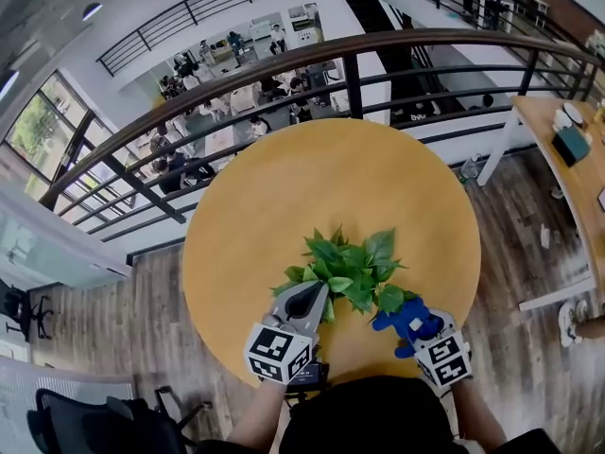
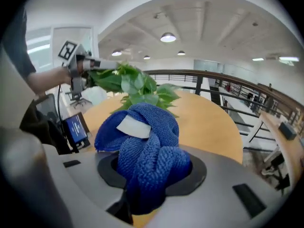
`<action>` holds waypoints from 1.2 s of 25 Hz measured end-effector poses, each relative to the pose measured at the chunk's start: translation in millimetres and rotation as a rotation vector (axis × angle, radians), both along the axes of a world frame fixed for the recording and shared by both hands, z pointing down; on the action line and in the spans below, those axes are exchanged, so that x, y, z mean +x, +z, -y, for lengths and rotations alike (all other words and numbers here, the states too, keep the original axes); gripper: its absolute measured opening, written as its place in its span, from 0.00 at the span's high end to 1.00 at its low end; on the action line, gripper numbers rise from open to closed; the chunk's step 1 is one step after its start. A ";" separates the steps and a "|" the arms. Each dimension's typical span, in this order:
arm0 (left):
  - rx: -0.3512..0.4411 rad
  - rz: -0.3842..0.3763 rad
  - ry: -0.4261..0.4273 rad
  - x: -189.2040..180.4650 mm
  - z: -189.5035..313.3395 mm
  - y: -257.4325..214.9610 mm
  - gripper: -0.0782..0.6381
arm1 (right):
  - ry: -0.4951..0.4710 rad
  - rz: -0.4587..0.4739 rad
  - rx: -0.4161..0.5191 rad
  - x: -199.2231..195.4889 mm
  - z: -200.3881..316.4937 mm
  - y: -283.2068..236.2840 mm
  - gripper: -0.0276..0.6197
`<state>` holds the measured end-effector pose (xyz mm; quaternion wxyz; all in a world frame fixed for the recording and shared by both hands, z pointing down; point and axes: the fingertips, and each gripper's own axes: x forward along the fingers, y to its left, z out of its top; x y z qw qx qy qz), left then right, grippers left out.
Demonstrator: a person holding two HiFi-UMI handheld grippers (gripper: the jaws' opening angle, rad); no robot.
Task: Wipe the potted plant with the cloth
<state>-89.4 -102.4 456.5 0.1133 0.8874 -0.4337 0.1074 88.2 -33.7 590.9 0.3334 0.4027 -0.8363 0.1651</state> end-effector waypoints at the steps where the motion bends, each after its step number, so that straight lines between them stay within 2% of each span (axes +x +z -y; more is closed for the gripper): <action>1: -0.001 0.000 0.000 0.0 -0.1 0.4 0.89 | -0.014 -0.063 -0.011 0.6 0.4 13.9 0.71; 4: -0.001 0.000 0.000 -0.5 0.0 1.7 0.89 | 0.003 -0.240 -0.055 24.4 4.4 49.3 0.72; 7: 0.002 -0.002 -0.001 -1.2 -0.4 1.5 0.89 | 0.061 -0.283 -0.051 54.8 5.5 44.0 0.71; 9: 0.003 -0.003 0.001 -1.0 0.1 -0.4 0.89 | 0.131 -0.250 0.019 73.7 10.1 12.1 0.72; 11: 0.003 -0.005 0.005 -0.6 0.4 -1.6 0.89 | 0.170 -0.178 0.156 81.5 16.6 -40.7 0.71; 12: 0.004 -0.004 0.005 -0.8 0.5 -2.0 0.89 | 0.158 -0.130 0.238 77.3 19.5 -71.6 0.72; 14: 0.005 -0.003 0.003 -1.4 0.2 -1.4 0.89 | 0.067 -0.040 0.376 52.6 19.6 -128.6 0.71; 16: 0.005 -0.002 0.001 -1.1 0.3 -0.1 0.89 | -0.079 0.009 0.438 13.0 10.8 -165.1 0.71; 17: 0.006 -0.002 0.000 -1.0 0.4 0.3 0.89 | -0.154 0.024 0.432 -9.3 3.8 -171.7 0.72; 19: 0.004 0.001 -0.001 -1.1 -0.3 1.4 0.89 | -0.277 0.057 0.355 -50.7 -11.6 -158.1 0.71; 22: 0.001 0.011 0.009 0.6 -2.6 2.6 0.89 | -0.356 0.026 0.213 -81.0 -17.2 -96.4 0.71; 25: 0.004 0.021 0.012 0.0 -3.1 3.0 0.89 | -0.348 -0.087 0.095 -74.9 -15.7 -42.5 0.71; 30: -0.001 0.010 -0.008 -5.2 0.8 5.4 0.89 | -0.345 -0.233 -0.067 -38.5 -32.1 17.1 0.71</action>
